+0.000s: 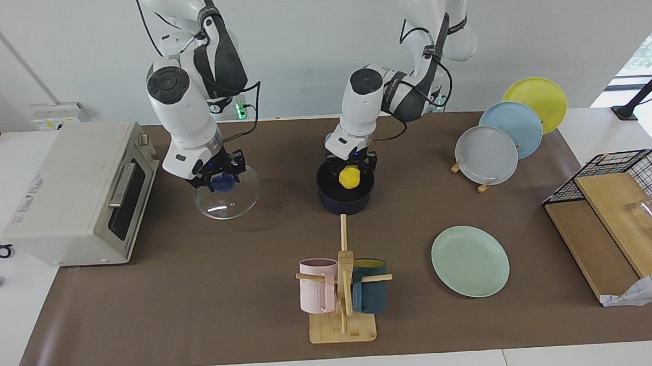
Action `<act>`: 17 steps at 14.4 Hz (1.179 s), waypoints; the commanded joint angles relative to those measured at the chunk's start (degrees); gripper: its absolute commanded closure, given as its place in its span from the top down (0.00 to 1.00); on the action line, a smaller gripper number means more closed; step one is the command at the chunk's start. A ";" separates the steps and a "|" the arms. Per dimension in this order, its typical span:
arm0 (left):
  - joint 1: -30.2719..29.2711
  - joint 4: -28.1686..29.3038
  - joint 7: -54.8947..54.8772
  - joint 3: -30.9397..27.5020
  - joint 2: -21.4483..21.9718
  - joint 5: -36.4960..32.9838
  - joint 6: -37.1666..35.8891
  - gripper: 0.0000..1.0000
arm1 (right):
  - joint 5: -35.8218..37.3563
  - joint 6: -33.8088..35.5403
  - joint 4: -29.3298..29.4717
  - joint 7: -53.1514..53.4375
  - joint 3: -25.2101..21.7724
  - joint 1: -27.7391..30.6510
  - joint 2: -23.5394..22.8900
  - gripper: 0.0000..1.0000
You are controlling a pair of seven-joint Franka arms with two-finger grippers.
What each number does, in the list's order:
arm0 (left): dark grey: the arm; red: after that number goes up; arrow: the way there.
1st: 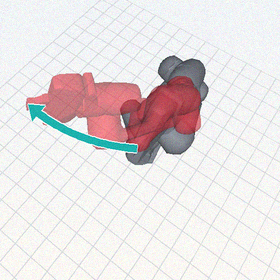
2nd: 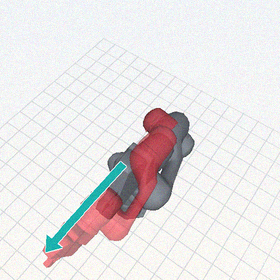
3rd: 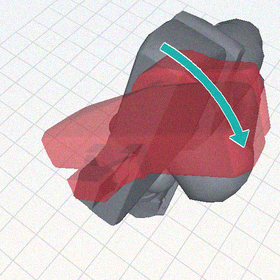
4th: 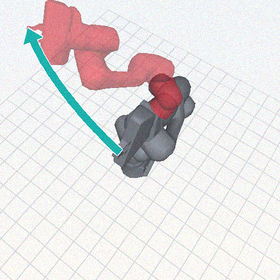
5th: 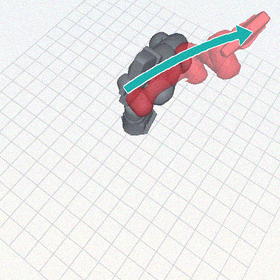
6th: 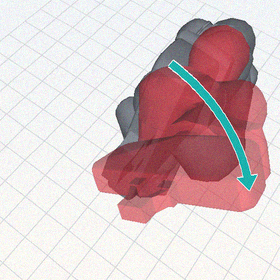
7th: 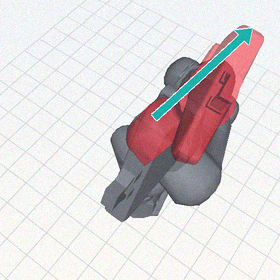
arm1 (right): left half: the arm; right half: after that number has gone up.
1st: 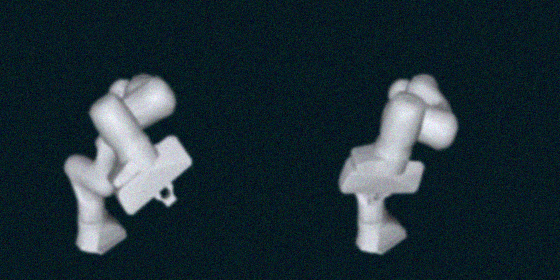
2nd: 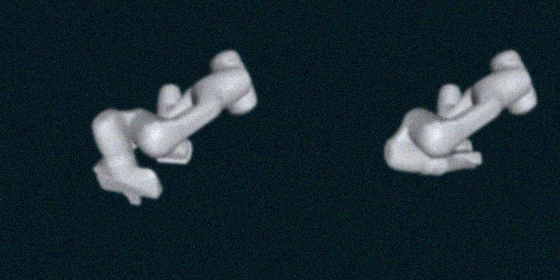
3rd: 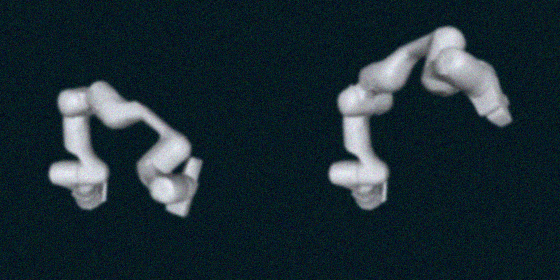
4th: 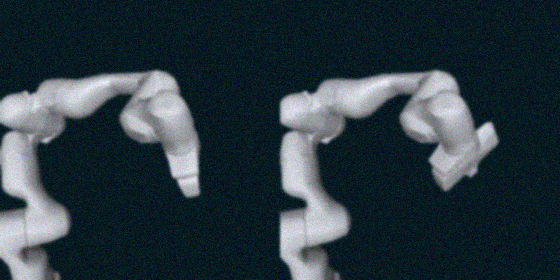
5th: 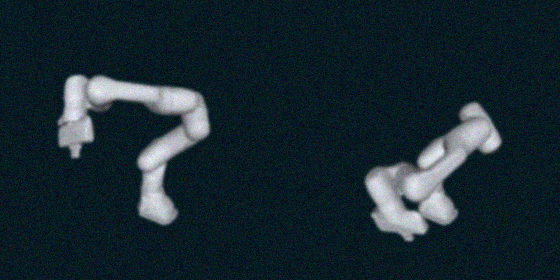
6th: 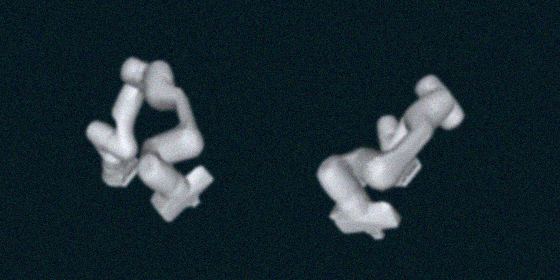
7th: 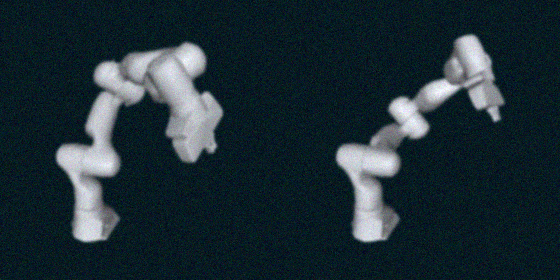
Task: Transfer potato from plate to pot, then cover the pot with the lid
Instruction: 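Carry the potato into the saucepan with the left gripper while the right lifts the lid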
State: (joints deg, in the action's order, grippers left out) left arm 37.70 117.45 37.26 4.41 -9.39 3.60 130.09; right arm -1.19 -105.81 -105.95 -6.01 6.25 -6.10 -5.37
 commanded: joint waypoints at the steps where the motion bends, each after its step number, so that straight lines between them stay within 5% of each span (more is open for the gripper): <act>1: 2.03 2.44 1.85 -1.25 -0.71 -0.70 3.93 0.00 | -1.27 0.08 0.22 0.65 0.78 0.39 0.62 0.00; 13: 2.64 2.00 4.66 -1.25 -3.70 -5.01 6.58 0.00 | -1.18 0.08 0.31 0.48 1.04 0.39 0.62 0.00; 14: 2.56 2.00 4.31 -1.25 -3.70 -5.01 6.41 0.16 | -1.18 0.08 0.31 0.48 1.04 0.39 0.62 0.00; 16: 2.47 1.91 3.78 -1.25 -3.70 -5.01 6.23 0.77 | -1.18 0.08 0.39 0.56 1.04 0.39 0.54 0.00; 17: 2.38 1.82 3.70 -1.25 -3.62 -5.01 5.88 0.95 | -1.18 0.08 0.39 0.56 1.13 0.39 0.54 0.00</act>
State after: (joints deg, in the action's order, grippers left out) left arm 39.16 118.92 40.85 4.24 -13.42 -0.24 135.42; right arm -1.19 -105.82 -105.91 -6.01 6.82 -6.12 -5.37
